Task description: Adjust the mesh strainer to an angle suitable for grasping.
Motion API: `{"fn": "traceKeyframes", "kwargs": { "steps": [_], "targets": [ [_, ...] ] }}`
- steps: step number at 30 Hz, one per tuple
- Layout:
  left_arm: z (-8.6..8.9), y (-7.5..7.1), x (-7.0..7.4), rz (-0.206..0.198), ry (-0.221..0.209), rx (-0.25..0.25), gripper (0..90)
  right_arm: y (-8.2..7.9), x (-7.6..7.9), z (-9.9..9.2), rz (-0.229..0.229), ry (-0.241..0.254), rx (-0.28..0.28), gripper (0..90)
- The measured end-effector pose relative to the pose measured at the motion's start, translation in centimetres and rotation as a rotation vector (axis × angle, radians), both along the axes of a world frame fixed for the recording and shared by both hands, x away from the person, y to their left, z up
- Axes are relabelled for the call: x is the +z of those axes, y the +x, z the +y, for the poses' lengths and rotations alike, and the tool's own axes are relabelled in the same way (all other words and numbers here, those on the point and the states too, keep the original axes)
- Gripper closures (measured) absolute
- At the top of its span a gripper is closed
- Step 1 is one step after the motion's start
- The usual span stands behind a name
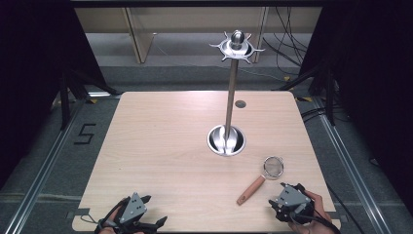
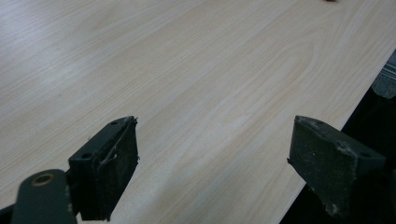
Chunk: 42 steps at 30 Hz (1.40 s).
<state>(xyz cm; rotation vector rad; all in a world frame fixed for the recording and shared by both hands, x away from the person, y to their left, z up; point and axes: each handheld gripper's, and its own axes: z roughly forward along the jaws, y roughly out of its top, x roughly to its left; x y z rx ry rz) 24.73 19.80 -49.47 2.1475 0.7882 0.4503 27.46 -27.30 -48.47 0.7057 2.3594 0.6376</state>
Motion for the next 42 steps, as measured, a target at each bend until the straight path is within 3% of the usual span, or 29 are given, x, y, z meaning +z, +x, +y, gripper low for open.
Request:
{"fn": "traceKeyframes", "kwargs": {
  "steps": [5, 7, 10, 17, 19, 30, 32, 37, 39, 40, 42],
  "targets": [
    [0.0, 0.0, 0.0, 0.0, -0.002, 0.002, 15.0, -0.1, 0.0, 0.0, 0.008, 0.003, -0.009, 32.3],
    [-0.1, -0.1, -0.1, 0.024, -0.014, 0.022, 15.0, 0.0, 0.0, 0.1, 0.008, 0.004, -0.009, 32.3],
    [0.0, 0.0, 0.0, 0.0, -0.002, 0.002, 15.0, 0.0, 0.0, 0.1, 0.001, 0.0, 0.006, 32.1],
    [-0.2, -0.2, -0.1, 0.031, -0.025, 0.023, 15.0, 0.1, 0.0, 0.4, 0.0, -0.001, 0.03, 31.7],
    [-0.1, -0.1, -0.1, 0.008, -0.01, 0.011, 15.0, 0.1, 0.1, 0.4, 0.002, -0.004, 0.035, 31.7],
    [-0.1, -0.1, -0.1, 0.005, -0.009, 0.009, 15.0, 0.0, 0.1, 0.9, 0.006, 0.005, 0.041, 31.5],
    [0.0, 0.1, -0.1, -0.016, 0.006, -0.007, 15.0, 0.2, 0.1, 1.0, 0.003, 0.0, 0.06, 31.4],
    [-0.1, 0.0, -0.1, 0.006, -0.005, -0.002, 15.0, 0.3, 0.3, 1.5, 0.002, -0.015, 0.091, 30.9],
    [0.0, 0.1, -0.1, -0.005, 0.005, -0.008, 15.0, 0.4, 0.5, 2.0, 0.008, -0.016, 0.1, 31.0],
    [-0.3, -0.2, -0.3, 0.028, -0.045, 0.03, 15.0, 0.4, 0.6, 2.2, 0.021, -0.006, 0.101, 31.1],
    [-0.2, -0.1, -0.2, 0.021, -0.041, 0.027, 15.0, 0.8, 1.0, 2.5, 0.02, -0.006, 0.143, 31.3]
  ]
}}
